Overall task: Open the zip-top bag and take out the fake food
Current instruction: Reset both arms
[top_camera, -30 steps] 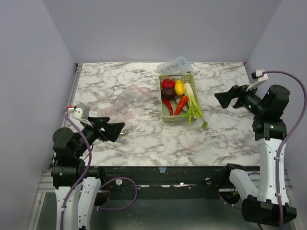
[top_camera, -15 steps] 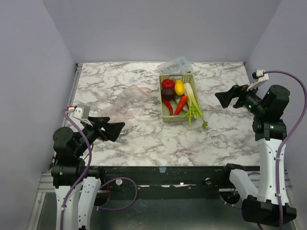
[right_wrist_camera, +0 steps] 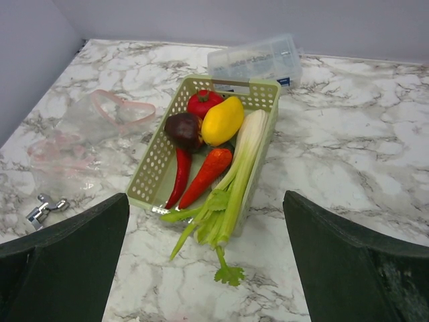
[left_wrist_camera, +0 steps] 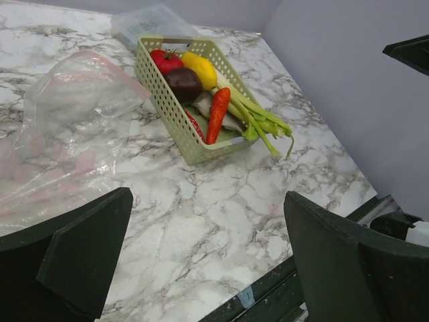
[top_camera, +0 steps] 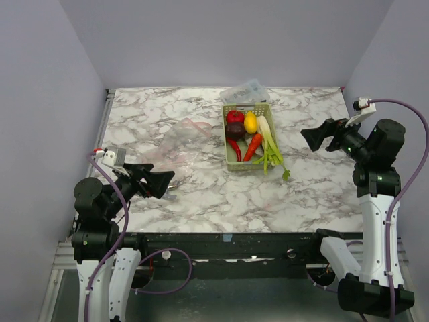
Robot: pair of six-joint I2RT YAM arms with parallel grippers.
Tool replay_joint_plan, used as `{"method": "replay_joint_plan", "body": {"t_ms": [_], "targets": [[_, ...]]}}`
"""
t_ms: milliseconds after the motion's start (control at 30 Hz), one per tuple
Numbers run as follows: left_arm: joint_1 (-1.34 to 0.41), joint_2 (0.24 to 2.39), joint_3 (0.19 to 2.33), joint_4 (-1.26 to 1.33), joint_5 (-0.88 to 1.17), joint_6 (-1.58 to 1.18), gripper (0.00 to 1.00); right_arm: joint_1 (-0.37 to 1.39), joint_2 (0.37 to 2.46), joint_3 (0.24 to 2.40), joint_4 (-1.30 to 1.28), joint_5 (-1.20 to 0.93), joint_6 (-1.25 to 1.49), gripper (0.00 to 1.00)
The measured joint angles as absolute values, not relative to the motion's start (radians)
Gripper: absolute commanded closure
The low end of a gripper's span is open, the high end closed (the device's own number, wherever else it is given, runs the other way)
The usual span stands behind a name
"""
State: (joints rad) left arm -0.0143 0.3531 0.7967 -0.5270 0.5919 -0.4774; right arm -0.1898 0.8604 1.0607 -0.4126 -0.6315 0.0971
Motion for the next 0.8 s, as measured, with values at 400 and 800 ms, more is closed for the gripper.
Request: {"method": "replay_joint_plan", "body": {"t_ms": [400, 800], "targets": [[-0.014, 0.353, 0.797, -0.538, 0.591, -0.471, 0.01, -0.19, 0.852, 1.059, -0.412, -0.622, 0.097, 0.0], [-0.014, 0.353, 0.797, -0.55, 0.591, -0.467, 0.01, -0.19, 0.849, 1.052, -0.412, -0.614, 0.097, 0.0]]}}
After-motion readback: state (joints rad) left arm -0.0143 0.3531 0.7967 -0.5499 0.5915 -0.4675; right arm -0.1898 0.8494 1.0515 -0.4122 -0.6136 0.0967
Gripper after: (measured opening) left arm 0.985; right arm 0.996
